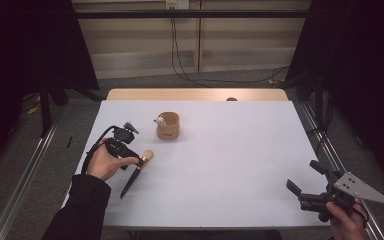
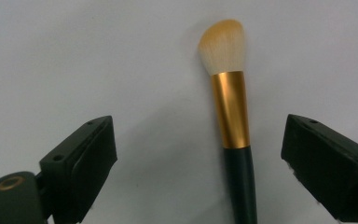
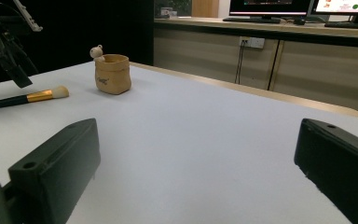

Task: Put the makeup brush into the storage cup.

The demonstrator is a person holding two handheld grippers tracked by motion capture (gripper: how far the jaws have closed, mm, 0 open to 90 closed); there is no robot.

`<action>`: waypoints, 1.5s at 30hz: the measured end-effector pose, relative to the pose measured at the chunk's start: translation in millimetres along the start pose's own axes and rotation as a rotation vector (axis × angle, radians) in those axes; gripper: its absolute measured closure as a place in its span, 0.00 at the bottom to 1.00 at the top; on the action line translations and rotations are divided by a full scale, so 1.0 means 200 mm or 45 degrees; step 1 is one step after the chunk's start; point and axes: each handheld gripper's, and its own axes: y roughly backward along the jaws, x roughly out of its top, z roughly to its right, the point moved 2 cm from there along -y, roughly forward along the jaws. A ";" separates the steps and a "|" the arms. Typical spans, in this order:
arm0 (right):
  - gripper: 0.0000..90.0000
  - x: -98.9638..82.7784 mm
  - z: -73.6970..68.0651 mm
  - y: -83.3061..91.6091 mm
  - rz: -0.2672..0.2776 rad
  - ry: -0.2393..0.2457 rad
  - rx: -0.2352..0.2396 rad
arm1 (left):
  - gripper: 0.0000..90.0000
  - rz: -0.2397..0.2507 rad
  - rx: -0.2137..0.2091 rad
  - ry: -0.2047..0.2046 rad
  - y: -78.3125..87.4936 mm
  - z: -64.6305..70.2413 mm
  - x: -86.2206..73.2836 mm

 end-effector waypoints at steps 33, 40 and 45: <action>0.00 0.00 0.00 0.00 0.000 0.003 0.004 | 0.70 -0.131 -0.012 0.037 -0.13 0.05 0.02; 0.00 0.00 0.00 0.00 0.002 0.009 0.002 | 0.69 -0.124 0.053 0.037 -0.14 0.08 0.02; 0.00 0.00 0.00 0.00 0.000 0.009 0.008 | 0.70 -0.136 0.035 0.036 -0.15 0.08 0.02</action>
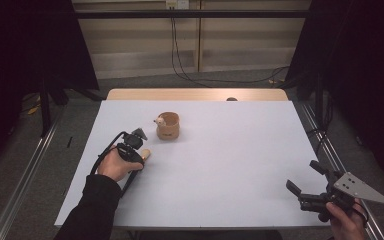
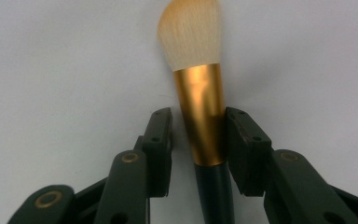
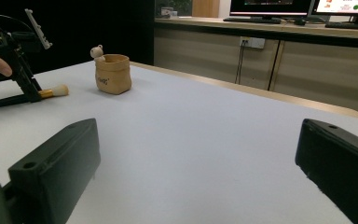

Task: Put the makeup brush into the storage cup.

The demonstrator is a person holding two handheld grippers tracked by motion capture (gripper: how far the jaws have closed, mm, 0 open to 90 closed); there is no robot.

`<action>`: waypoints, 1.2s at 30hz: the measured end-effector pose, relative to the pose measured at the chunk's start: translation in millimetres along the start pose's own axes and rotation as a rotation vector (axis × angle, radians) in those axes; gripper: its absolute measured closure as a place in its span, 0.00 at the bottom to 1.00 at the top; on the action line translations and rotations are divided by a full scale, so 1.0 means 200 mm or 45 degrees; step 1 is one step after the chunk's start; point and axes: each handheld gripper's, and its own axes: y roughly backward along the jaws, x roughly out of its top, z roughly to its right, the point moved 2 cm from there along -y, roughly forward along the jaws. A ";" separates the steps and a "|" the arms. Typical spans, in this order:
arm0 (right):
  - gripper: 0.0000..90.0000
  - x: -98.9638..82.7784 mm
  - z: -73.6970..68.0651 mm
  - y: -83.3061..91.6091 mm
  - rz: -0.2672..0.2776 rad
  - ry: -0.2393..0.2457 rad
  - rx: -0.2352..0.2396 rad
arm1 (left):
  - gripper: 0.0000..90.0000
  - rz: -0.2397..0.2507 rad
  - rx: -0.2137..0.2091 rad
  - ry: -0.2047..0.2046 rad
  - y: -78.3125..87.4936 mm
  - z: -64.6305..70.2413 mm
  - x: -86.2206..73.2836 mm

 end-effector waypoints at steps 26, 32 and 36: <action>0.00 0.00 0.00 0.00 0.001 -0.014 -0.011 | 0.80 -0.021 -0.093 -0.026 0.02 -0.03 0.02; 0.00 0.00 0.00 0.00 0.000 -0.012 -0.010 | 0.80 -0.028 -0.114 -0.039 0.02 -0.05 0.01; 0.00 0.00 0.00 0.00 0.000 -0.012 -0.011 | 0.80 -0.011 -0.118 -0.035 0.02 -0.05 0.01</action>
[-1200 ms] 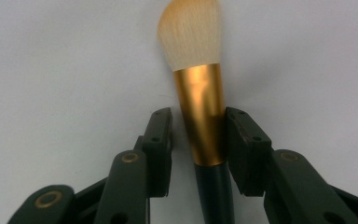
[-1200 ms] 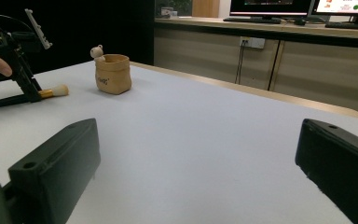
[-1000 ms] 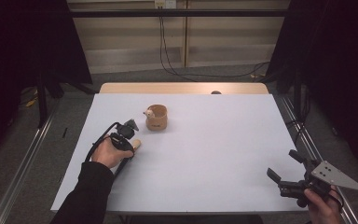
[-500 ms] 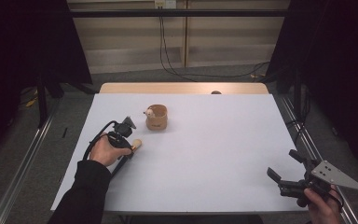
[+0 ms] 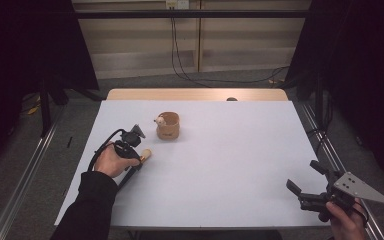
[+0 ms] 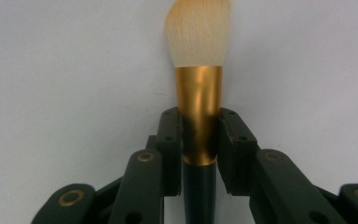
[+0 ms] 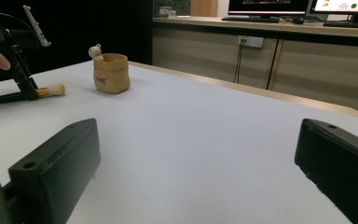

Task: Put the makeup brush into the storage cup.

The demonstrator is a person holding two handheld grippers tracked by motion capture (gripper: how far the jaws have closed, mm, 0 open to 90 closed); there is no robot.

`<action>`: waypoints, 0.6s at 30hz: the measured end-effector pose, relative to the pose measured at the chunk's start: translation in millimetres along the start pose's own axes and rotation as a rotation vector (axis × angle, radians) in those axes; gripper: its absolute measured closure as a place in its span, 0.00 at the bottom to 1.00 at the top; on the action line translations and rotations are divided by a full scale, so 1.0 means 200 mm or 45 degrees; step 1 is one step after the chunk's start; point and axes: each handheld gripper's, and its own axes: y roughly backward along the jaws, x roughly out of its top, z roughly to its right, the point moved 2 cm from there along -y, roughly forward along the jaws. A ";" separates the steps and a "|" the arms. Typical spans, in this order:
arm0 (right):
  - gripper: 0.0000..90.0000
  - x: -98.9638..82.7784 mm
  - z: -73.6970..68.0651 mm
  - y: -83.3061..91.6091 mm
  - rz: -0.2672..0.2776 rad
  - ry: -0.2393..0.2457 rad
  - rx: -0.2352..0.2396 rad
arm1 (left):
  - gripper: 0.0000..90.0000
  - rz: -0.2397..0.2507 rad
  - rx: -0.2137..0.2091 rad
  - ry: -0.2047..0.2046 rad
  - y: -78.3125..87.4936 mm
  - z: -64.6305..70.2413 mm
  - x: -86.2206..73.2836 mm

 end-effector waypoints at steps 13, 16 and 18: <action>0.00 0.00 0.00 0.00 0.001 0.001 0.001 | 0.80 0.015 -0.030 -0.026 0.04 0.00 -0.02; 0.00 0.00 0.00 0.00 0.001 0.001 0.001 | 0.80 0.022 -0.036 -0.026 0.05 0.00 -0.02; 0.00 0.00 0.00 0.00 0.002 0.000 0.002 | 0.80 0.028 -0.039 -0.027 0.06 0.01 -0.02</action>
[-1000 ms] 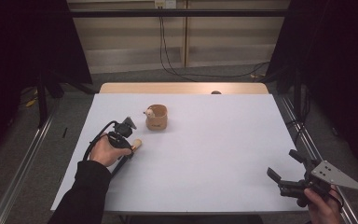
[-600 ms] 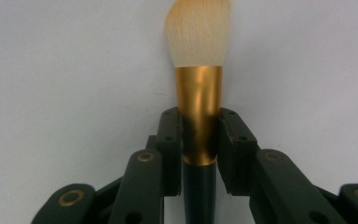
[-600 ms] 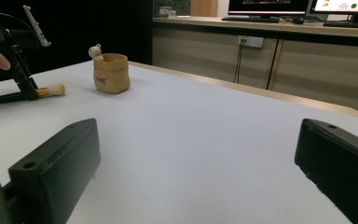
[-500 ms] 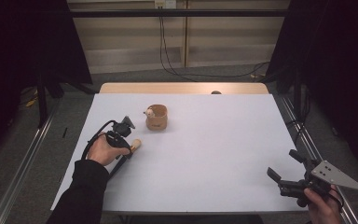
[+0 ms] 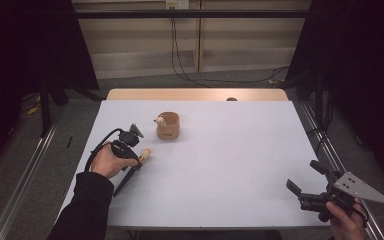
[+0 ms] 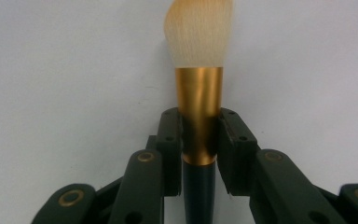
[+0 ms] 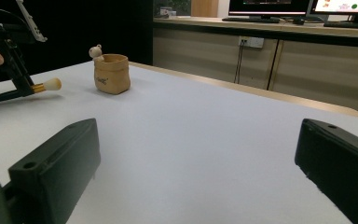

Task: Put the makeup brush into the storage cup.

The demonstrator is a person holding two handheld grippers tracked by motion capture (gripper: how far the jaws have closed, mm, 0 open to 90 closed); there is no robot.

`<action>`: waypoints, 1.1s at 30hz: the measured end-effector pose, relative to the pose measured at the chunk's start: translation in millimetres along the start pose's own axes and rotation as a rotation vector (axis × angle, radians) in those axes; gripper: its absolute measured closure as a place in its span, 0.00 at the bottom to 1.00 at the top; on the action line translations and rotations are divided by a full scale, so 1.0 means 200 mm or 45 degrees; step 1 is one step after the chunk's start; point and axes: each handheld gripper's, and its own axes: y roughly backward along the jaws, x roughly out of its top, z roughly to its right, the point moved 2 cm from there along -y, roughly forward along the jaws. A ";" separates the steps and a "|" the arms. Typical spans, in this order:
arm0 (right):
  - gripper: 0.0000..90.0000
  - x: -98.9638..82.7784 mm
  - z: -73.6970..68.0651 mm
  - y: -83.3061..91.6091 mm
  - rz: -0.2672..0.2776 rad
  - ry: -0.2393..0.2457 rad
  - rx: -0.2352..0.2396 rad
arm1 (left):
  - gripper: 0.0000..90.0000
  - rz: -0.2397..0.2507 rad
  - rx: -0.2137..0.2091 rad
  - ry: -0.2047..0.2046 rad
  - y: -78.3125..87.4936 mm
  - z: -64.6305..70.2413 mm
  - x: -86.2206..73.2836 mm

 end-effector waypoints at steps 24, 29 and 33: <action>0.00 0.00 0.00 0.00 -0.005 0.002 0.011 | 0.80 0.048 -0.047 -0.011 0.13 0.04 0.00; 0.00 0.00 0.00 0.00 -0.006 0.004 0.004 | 0.81 0.050 -0.050 -0.003 0.16 0.04 0.00; 0.00 0.00 0.00 0.00 -0.006 -0.001 0.000 | 0.81 0.056 -0.050 -0.007 0.19 0.04 0.01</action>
